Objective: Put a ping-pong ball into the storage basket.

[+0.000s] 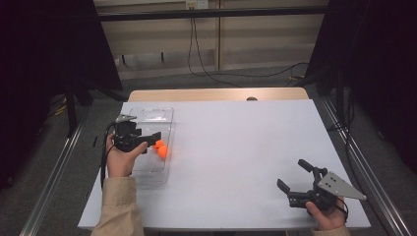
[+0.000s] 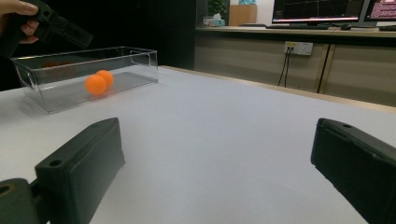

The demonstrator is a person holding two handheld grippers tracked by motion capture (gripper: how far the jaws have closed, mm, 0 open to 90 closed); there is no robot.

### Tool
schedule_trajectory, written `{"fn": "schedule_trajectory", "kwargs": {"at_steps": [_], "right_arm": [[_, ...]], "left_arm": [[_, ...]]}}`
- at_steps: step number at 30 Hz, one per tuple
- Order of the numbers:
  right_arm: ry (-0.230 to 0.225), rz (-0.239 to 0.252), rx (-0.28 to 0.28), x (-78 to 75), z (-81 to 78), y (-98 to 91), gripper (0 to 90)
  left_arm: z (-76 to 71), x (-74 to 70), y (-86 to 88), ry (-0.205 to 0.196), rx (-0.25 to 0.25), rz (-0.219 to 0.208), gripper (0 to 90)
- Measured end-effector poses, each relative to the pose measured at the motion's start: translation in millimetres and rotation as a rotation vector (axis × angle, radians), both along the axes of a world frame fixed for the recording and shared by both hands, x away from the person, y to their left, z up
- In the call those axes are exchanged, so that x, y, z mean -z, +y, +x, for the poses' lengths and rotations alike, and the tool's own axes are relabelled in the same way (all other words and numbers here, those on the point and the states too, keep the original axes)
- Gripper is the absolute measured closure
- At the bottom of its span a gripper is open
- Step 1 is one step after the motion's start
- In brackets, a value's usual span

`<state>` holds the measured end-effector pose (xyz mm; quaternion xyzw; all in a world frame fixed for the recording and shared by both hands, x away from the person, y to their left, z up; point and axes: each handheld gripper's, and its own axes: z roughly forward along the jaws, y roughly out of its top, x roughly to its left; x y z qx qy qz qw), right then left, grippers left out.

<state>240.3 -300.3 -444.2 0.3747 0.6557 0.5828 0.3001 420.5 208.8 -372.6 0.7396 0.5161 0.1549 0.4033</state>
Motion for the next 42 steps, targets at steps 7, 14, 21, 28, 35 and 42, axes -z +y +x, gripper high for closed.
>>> {"fn": "schedule_trajectory", "kwargs": {"at_steps": [7,14,21,28,35,42], "right_arm": [[0.001,0.0,0.0,0.0,0.2,0.1,1.9],[0.001,0.0,0.0,0.0,0.3,0.2,1.9],[0.0,0.002,0.001,0.0,0.2,-0.4,1.9],[0.001,0.002,0.001,0.2,0.4,-0.4,1.9],[0.001,0.001,-0.001,0.2,0.5,0.0,1.9],[0.003,0.001,-0.002,0.1,0.4,0.3,1.9]], "left_arm": [[-5.4,-3.0,-2.5,-0.025,0.029,-0.005,13.7],[-11.2,-2.6,-6.1,-0.053,0.06,-0.017,9.3],[-16.1,1.7,-8.9,-0.065,0.08,-0.031,6.8],[-22.8,0.5,-9.6,-0.127,0.093,-0.046,4.8],[-29.5,2.4,-7.0,-0.156,0.099,-0.061,3.7],[-34.9,5.3,-6.8,-0.168,0.109,-0.069,3.6]]}}
